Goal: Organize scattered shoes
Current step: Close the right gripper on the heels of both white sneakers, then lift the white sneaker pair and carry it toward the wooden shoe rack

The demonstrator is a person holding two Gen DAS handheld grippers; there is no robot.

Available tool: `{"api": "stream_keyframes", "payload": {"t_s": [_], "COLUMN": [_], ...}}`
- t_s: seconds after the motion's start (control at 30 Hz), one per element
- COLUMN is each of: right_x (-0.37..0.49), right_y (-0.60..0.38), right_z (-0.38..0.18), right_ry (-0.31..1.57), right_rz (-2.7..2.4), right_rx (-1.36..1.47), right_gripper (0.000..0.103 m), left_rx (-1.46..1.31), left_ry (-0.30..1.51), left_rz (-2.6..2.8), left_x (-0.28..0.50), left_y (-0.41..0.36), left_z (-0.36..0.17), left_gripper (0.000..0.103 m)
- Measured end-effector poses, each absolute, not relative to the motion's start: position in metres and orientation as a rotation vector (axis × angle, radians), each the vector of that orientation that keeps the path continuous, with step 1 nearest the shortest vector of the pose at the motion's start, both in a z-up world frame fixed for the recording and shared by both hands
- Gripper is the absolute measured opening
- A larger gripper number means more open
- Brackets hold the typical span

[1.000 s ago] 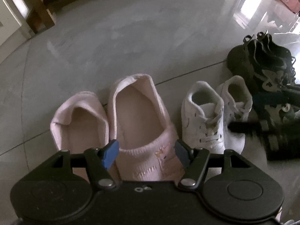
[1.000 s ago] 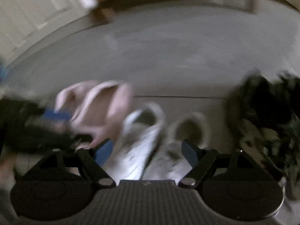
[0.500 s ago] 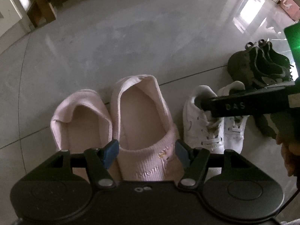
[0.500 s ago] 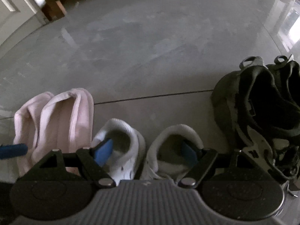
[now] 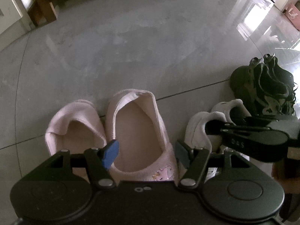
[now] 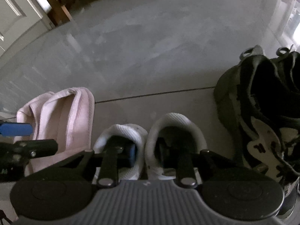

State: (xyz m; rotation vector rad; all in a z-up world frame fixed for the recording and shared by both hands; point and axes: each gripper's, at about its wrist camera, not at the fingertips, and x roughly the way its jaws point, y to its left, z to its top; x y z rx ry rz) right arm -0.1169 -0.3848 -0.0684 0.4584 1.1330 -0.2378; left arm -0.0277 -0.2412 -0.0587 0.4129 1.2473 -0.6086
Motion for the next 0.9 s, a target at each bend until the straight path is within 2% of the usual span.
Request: {"api": "stream_keyframes", "payload": {"t_s": [0.57, 0.9], "right_x": [-0.137, -0.137], "right_y": [-0.384, -0.384], "right_z": [-0.040, -0.019], "right_ry": [0.965, 0.803], "right_rz": [-0.156, -0.158], "right_rx": [0.465, 0.467], "right_gripper": [0.025, 0.025], "left_rx": [0.431, 0.413], "left_ry": [1.205, 1.156], "left_rz": [-0.593, -0.570], "left_x": [-0.037, -0.029], "left_y": [-0.247, -0.250], "left_z": [-0.047, -0.036], "left_gripper": [0.066, 0.066]}}
